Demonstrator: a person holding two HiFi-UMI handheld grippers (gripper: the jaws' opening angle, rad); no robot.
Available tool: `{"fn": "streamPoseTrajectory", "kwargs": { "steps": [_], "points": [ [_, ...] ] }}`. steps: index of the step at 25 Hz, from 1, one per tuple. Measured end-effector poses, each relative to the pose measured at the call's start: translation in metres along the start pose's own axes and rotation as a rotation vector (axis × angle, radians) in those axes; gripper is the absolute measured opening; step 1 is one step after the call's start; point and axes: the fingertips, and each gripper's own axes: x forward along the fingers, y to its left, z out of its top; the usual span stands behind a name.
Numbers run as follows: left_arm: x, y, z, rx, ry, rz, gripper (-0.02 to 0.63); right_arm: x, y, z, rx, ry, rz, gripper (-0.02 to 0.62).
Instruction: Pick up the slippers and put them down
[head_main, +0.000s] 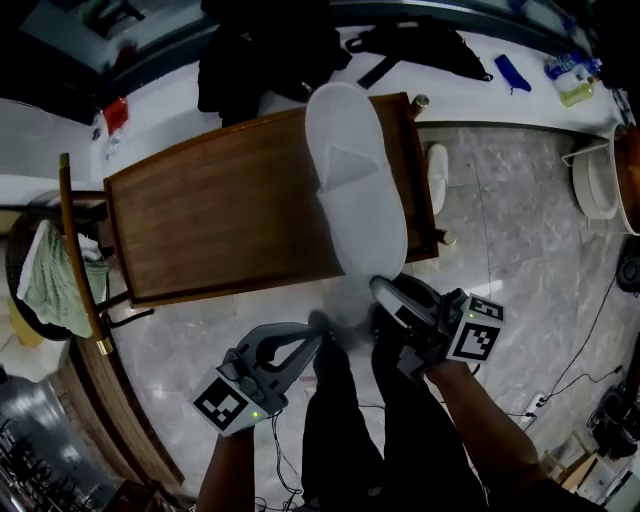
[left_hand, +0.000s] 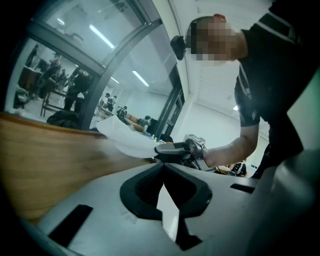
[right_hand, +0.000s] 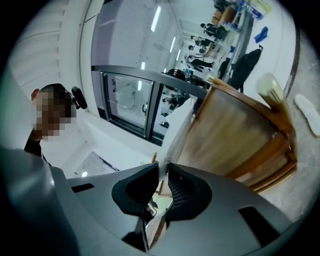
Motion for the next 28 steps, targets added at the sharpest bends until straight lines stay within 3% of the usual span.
{"fn": "streamPoseTrajectory", "kwargs": {
  "steps": [4,12,21,28],
  "points": [
    [-0.014,-0.013,0.061,0.046,-0.068,0.037,0.012,-0.003,0.053,0.028,-0.115,0.020,0.020,0.063],
    [-0.051,-0.068,0.189,0.142,-0.177,0.069,0.012,-0.015,0.213,0.085,-0.243,-0.044,0.206,0.063],
    [-0.067,-0.100,0.287,0.283,-0.224,0.140,0.012,-0.030,0.342,0.135,-0.453,-0.094,0.382,0.063],
    [-0.079,-0.149,0.353,0.387,-0.296,0.107,0.012,-0.037,0.413,0.149,-0.565,-0.115,0.483,0.063]
  ]
}}
